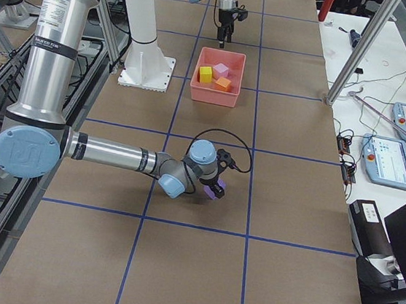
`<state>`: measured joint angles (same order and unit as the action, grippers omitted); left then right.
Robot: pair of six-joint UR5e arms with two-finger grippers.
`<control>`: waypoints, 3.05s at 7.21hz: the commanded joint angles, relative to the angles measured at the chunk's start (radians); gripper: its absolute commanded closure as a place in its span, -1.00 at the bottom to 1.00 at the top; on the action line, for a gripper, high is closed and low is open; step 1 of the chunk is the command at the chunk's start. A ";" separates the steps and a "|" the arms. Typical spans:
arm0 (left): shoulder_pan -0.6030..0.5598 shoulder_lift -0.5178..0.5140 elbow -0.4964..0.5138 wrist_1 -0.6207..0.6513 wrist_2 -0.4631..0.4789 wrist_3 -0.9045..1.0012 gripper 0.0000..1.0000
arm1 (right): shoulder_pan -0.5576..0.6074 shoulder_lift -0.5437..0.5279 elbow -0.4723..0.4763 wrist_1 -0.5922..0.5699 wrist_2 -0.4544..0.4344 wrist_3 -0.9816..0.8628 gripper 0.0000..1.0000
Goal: Place blocks into pink bin with both arms
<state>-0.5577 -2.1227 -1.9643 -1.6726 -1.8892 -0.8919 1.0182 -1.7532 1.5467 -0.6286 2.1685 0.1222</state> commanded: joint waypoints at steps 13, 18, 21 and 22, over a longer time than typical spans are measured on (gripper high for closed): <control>-0.931 0.429 0.349 -0.029 -0.394 1.079 -1.00 | -0.450 0.711 0.601 -1.098 -0.377 1.294 0.45; -0.975 0.451 0.378 -0.029 -0.393 1.079 -1.00 | -0.714 0.771 0.582 -1.284 -0.688 1.392 -0.98; -0.975 0.491 0.377 -0.029 -0.393 1.076 -1.00 | -0.617 0.770 0.610 -1.327 -0.653 1.255 -0.99; -0.976 0.501 0.384 -0.027 -0.393 1.074 -1.00 | -0.513 0.767 0.610 -1.326 -0.545 1.163 -0.99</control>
<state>-1.5329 -1.6346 -1.5871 -1.7009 -2.2831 0.1839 0.3974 -0.9838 2.1515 -1.9522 1.5277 1.3951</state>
